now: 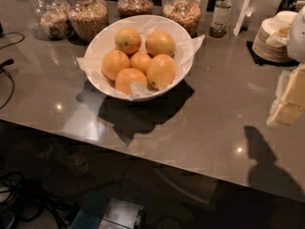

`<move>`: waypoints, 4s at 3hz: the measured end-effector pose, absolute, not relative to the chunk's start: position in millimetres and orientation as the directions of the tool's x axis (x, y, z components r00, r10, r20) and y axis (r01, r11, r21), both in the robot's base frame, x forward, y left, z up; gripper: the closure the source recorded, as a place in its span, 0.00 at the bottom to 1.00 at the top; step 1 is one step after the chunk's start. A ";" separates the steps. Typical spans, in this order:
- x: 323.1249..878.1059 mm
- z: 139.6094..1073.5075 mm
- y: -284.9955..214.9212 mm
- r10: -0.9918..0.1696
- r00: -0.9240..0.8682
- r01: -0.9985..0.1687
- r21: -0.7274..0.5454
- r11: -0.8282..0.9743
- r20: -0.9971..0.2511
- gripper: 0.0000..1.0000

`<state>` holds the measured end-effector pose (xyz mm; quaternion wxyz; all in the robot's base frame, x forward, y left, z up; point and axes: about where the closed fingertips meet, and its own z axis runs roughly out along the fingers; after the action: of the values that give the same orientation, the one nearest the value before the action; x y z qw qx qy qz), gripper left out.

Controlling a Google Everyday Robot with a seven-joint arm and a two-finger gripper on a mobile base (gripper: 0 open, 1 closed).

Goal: Pick orange from white bowl

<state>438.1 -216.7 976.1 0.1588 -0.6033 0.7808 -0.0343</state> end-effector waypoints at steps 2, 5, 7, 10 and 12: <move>443.6 979.7 -207.0 -0.954 -0.183 -0.935 -0.258 0.244 -0.238 0.00; 504.3 1019.1 -90.5 -0.849 0.161 -0.945 -0.327 0.014 -0.503 0.00; 527.3 1039.5 -43.7 -0.809 0.260 -0.927 -0.372 -0.055 -0.528 0.00; 570.5 1034.8 78.1 -0.627 0.455 -0.886 -0.393 -0.247 -0.632 0.00; 630.4 998.9 102.0 -0.614 0.364 -0.926 -0.345 -0.156 -0.700 0.00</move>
Offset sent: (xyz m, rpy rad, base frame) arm 0.0116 0.0198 0.0023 0.0641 -0.0258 0.0798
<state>630.4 102.0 998.9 0.3816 -0.7325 0.5256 0.2038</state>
